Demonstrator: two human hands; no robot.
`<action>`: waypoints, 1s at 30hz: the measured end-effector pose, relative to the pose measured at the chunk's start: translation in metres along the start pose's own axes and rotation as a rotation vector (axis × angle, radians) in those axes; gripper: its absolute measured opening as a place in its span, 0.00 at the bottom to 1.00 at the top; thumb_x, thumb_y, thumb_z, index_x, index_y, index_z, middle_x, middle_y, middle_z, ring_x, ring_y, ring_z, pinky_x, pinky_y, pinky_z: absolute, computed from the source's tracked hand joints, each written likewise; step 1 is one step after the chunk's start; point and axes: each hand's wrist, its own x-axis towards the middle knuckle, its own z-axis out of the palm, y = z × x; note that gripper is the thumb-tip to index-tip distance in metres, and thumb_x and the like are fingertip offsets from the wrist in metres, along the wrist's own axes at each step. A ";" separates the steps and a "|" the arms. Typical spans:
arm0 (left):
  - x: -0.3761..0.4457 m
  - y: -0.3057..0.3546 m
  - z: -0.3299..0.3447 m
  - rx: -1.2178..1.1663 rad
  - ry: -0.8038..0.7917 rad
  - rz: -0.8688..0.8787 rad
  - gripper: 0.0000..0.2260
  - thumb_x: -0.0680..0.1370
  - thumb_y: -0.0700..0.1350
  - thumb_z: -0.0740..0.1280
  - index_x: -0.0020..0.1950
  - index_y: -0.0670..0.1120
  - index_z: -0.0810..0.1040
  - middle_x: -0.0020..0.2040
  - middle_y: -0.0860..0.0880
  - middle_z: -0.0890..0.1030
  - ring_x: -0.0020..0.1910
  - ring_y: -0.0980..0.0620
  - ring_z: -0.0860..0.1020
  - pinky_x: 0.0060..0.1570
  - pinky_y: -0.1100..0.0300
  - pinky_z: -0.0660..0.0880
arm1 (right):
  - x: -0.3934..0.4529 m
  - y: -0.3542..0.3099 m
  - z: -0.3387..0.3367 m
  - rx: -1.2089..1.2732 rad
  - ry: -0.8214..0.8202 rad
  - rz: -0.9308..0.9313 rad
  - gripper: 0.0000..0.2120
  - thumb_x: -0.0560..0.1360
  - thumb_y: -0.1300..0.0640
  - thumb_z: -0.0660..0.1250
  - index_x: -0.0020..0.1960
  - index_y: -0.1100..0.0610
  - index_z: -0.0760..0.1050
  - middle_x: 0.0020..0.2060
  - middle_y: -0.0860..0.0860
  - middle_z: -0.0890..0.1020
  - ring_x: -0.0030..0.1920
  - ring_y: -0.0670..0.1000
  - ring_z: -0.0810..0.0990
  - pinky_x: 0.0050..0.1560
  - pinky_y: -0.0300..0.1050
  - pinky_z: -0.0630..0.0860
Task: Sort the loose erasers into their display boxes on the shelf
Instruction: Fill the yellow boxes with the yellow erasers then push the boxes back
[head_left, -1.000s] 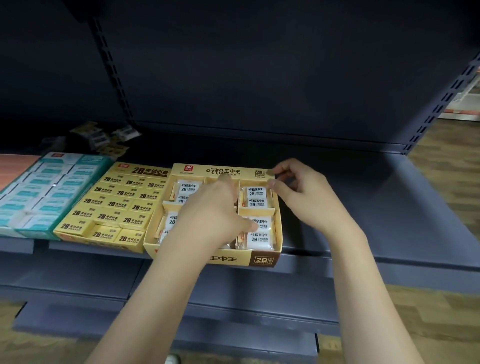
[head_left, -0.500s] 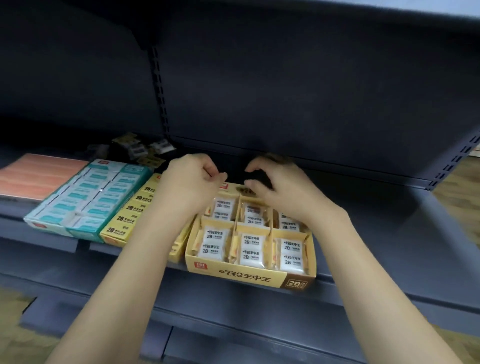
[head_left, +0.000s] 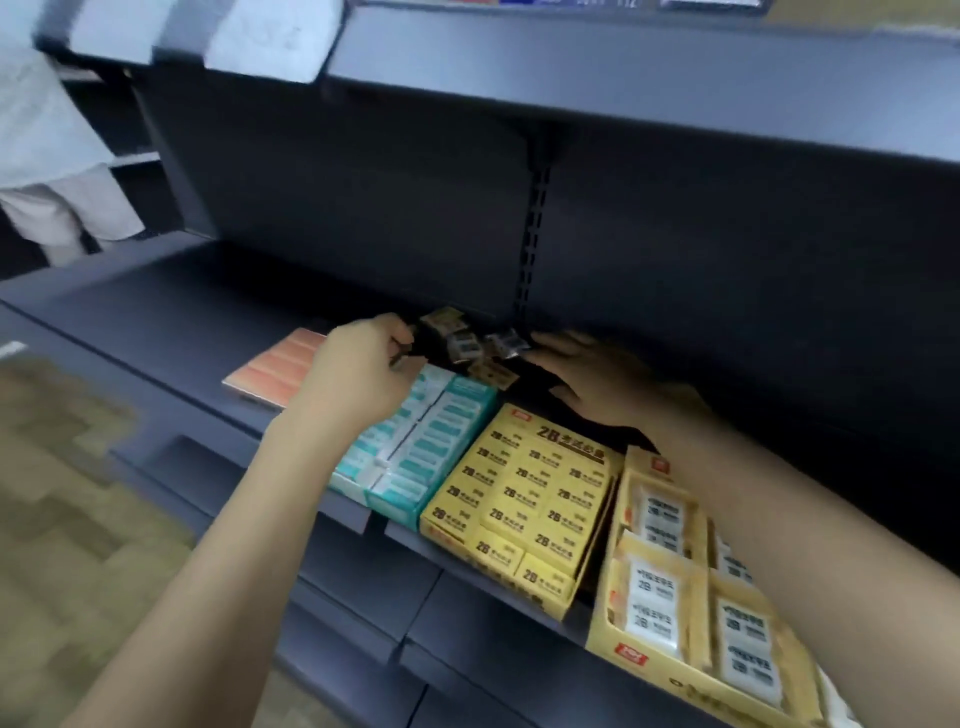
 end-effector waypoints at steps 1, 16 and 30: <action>0.002 -0.008 -0.003 0.017 -0.001 0.004 0.13 0.75 0.46 0.67 0.59 0.44 0.75 0.46 0.47 0.78 0.48 0.47 0.77 0.42 0.62 0.67 | 0.011 0.000 0.005 -0.021 -0.017 -0.006 0.29 0.79 0.56 0.59 0.76 0.48 0.52 0.77 0.47 0.49 0.75 0.52 0.49 0.73 0.49 0.55; 0.056 -0.055 0.020 0.064 -0.050 0.148 0.13 0.75 0.47 0.67 0.58 0.46 0.75 0.54 0.45 0.80 0.54 0.45 0.77 0.51 0.54 0.74 | 0.106 0.019 0.031 -0.288 -0.170 -0.211 0.22 0.81 0.53 0.52 0.75 0.51 0.58 0.74 0.52 0.61 0.72 0.53 0.61 0.70 0.45 0.60; 0.138 -0.050 0.061 0.458 -0.231 0.611 0.24 0.76 0.38 0.62 0.71 0.52 0.66 0.71 0.52 0.66 0.70 0.49 0.63 0.65 0.52 0.60 | 0.093 0.017 0.024 -0.059 0.078 0.089 0.24 0.75 0.66 0.60 0.70 0.57 0.66 0.63 0.59 0.74 0.61 0.60 0.74 0.58 0.51 0.73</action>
